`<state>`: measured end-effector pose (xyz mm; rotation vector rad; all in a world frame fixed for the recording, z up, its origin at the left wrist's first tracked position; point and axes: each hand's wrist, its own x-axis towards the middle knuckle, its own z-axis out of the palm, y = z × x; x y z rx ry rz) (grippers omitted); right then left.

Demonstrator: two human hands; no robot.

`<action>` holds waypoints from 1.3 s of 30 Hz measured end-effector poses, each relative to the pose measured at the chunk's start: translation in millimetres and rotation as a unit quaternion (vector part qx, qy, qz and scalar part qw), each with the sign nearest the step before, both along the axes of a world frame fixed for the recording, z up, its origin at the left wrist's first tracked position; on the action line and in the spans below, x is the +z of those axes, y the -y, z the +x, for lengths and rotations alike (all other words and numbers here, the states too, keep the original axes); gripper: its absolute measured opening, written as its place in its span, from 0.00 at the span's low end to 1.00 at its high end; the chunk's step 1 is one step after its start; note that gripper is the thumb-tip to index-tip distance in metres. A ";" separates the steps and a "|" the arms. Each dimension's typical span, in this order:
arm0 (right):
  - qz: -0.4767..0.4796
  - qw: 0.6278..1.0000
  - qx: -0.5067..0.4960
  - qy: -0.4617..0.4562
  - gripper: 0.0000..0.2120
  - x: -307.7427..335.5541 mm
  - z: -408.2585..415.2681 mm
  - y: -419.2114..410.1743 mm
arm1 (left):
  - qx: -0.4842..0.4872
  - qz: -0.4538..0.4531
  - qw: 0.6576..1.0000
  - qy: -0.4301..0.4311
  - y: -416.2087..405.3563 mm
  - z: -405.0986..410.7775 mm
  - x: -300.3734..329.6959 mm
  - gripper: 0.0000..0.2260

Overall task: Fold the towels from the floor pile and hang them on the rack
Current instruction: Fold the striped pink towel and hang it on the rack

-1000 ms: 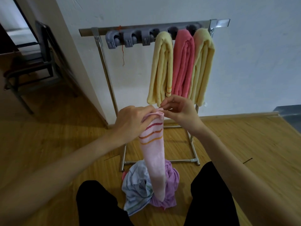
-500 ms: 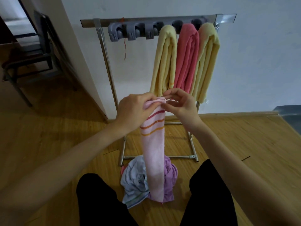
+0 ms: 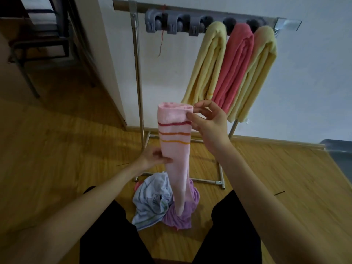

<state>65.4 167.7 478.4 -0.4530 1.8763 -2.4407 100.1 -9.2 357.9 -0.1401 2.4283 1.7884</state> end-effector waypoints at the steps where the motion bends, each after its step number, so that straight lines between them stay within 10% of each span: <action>1: -0.014 1.000 -0.001 0.010 0.12 3.6 0.8 -0.3 | 0.000 -0.013 1.000 0.022 -1.8 -4.0 -7.6 0.12; 9: -0.168 0.938 -0.246 0.175 0.11 -2.9 -9.1 -26.4 | -0.013 -0.012 0.993 0.120 -6.1 -10.5 -62.8 0.11; 14: -0.001 0.904 -0.366 0.222 0.13 -72.8 -23.5 -53.1 | -0.013 -0.008 0.995 0.101 4.0 -12.7 -39.6 0.14; 22: 0.301 0.894 -0.095 0.318 0.20 -172.0 -5.0 -53.9 | -0.206 -0.169 0.963 -0.033 8.3 -20.5 66.0 0.10; 26: 0.528 0.848 0.021 0.043 0.21 -167.8 16.2 -51.5 | -0.304 -0.197 0.932 -0.014 0.0 -9.4 104.8 0.05; 30: 0.263 0.952 0.147 -0.058 0.24 -117.1 35.6 -37.3 | -0.352 -0.226 0.908 0.012 -3.9 -2.7 108.1 0.08; 39: 0.191 0.936 0.295 0.034 0.04 -80.9 38.1 -34.2 | -0.349 -0.209 0.913 0.035 -1.7 8.0 97.5 0.09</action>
